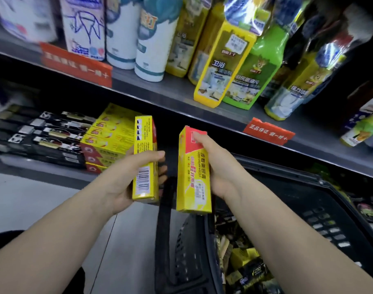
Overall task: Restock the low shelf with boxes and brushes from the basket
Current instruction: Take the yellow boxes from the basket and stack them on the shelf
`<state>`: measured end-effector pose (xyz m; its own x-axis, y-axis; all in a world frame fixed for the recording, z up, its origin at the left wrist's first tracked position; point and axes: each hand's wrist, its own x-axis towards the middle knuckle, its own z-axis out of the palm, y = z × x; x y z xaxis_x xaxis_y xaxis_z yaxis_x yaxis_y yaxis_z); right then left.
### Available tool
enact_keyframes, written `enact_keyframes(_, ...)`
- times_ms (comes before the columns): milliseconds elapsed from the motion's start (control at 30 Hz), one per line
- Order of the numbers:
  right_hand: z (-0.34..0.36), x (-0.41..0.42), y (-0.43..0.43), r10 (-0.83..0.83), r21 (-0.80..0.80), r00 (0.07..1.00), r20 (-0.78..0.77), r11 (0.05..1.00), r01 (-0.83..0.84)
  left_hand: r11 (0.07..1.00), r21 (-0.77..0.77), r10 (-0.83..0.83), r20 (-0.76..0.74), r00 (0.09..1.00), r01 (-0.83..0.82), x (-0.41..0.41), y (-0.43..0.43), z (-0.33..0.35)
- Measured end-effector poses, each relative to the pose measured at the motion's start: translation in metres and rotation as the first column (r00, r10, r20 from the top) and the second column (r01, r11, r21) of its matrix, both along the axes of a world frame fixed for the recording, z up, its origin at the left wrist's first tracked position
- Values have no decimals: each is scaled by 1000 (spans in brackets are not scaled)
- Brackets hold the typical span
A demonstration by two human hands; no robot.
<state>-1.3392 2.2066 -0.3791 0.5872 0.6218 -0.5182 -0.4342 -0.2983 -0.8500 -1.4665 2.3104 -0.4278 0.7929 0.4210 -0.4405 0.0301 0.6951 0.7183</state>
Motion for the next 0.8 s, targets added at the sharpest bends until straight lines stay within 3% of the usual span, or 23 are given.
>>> enact_keyframes(200, -14, -1, 46, 43, -19, 997, 62, 999, -42, 999, -39, 30, -48, 998, -32, -21, 45, -28)
enact_keyframes(400, -31, 4, 74, 78, 39, 976, 201, 995, -87, 994, 15, -102, -169, 980, 106, -39, 92, -50)
enact_keyframes(467, -36, 1, 81, 99, 52, 970, 224, 992, -114, 989, -69, -141, -102, 985, 134, -43, 101, -50)
enact_keyframes(533, -41, -2, 87, 95, 83, 975, 200, 990, -114, 983, -57, -175, -18, 984, 173, -54, 106, -50)
enact_keyframes(667, -48, -2, 93, 150, 161, 985, 86, 973, -163, 978, 63, -195, -38, 980, 197, -57, 112, -48)
enact_keyframes(800, -54, -7, 104, 143, 147, 990, 17, 979, -144, 989, -12, -147, -12, 989, 146, -47, 100, -47)
